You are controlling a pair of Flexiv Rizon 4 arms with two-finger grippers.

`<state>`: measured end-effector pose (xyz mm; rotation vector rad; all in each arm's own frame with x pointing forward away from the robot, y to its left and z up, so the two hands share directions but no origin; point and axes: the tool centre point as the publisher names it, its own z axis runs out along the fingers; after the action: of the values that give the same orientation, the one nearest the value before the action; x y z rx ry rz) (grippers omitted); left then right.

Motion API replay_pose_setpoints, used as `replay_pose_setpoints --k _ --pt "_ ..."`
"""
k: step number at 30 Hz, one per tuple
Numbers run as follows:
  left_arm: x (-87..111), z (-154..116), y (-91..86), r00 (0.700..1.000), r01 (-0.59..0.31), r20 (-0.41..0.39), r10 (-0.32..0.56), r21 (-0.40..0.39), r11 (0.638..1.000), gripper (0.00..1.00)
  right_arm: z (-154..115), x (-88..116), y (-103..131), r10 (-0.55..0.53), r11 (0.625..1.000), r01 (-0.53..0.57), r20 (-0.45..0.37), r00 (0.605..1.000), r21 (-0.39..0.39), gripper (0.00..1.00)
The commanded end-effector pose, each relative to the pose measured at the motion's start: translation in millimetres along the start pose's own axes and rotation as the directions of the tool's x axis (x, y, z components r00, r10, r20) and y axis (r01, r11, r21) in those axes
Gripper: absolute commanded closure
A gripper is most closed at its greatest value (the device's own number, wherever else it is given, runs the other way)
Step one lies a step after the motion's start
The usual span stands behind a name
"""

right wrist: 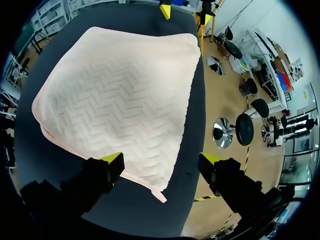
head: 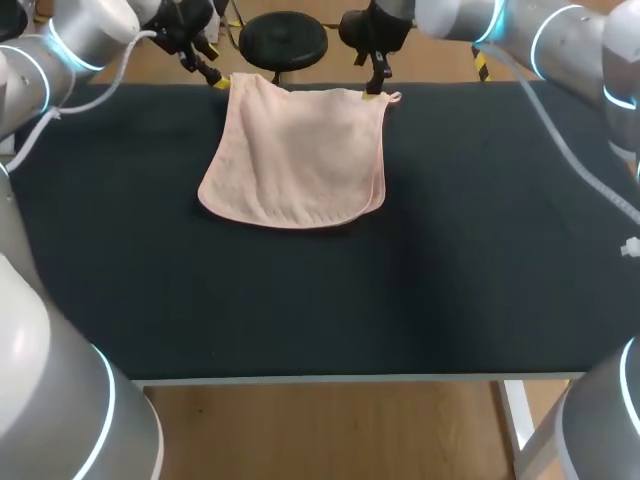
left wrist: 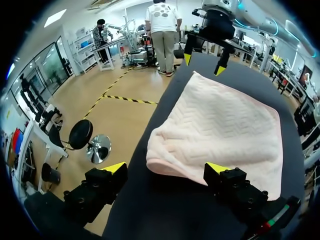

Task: Fold the towel

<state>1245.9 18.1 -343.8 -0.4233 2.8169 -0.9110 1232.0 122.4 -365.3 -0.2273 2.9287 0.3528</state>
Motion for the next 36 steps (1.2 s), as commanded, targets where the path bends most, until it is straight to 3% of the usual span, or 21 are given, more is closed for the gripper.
replay_pose_setpoints --k 1,9,19,36 --pt "28.5 -25.2 3.5 0.998 0.004 0.055 -0.003 -0.004 1.0 0.0 -21.2 25.3 -2.5 0.011 1.0 -0.012 0.026 1.0 0.017 0.0" --pt "5.4 -4.3 -4.0 0.998 0.002 0.055 -0.001 -0.02 1.0 0.0 -17.2 21.8 -14.3 0.084 0.996 -0.085 0.01 0.996 0.027 0.0" --pt "-29.6 32.9 -18.7 1.0 -0.005 0.009 0.006 -0.053 0.999 0.0 0.3 10.1 -11.5 0.096 0.995 -0.096 -0.032 0.995 0.012 0.0" --pt "-51.8 66.9 -4.6 0.998 -0.001 -0.063 -0.006 -0.112 0.994 0.0 23.5 18.5 -22.0 0.151 0.988 -0.151 -0.069 0.986 0.003 0.0"
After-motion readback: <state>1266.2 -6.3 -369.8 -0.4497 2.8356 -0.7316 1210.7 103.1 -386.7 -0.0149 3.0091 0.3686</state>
